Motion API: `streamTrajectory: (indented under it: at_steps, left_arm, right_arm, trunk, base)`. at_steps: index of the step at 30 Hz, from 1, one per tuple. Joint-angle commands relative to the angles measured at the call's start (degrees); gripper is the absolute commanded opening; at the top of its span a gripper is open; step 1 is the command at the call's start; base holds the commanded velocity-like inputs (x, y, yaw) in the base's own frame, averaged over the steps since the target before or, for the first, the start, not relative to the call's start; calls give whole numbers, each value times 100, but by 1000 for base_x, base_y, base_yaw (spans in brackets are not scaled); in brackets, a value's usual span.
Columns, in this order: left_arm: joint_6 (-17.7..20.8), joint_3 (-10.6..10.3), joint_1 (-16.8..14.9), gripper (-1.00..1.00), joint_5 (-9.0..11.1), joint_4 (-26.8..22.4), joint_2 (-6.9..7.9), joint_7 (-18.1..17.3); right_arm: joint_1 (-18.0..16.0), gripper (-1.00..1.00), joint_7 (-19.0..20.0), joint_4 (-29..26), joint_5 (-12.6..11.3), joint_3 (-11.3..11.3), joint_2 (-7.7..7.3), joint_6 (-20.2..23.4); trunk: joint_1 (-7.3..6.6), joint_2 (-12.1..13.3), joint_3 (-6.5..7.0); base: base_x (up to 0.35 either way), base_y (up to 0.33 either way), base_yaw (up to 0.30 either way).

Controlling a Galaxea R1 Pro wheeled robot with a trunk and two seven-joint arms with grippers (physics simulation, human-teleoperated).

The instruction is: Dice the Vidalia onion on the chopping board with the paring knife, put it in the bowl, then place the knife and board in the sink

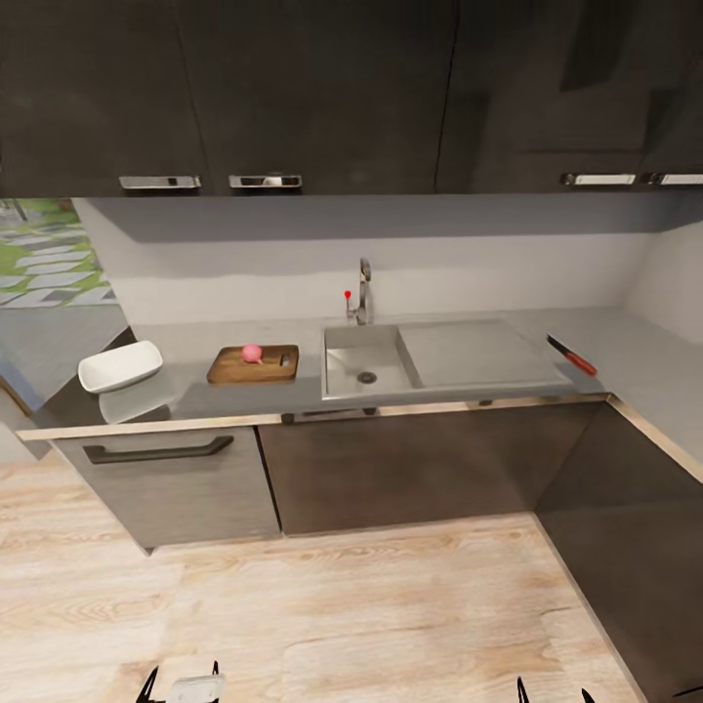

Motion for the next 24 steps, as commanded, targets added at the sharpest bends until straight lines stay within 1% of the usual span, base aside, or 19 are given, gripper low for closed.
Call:
streamTrajectory:
  at_steps: [1,24]
  left_arm:
    - [-16,-24,-10,100,-45,21,-1,59]
    - [-13,-24,-10,100,-41,21,-10,59]
  right_arm:
    - [-5,100,-25,1,-57,45,-8,-22]
    - [-5,100,-25,10,-57,45,-8,-22]
  trunk:
    - [4,-11,-2]
    - [4,-11,205]
  base:
    - [0,0,0]
    - [0,0,0]
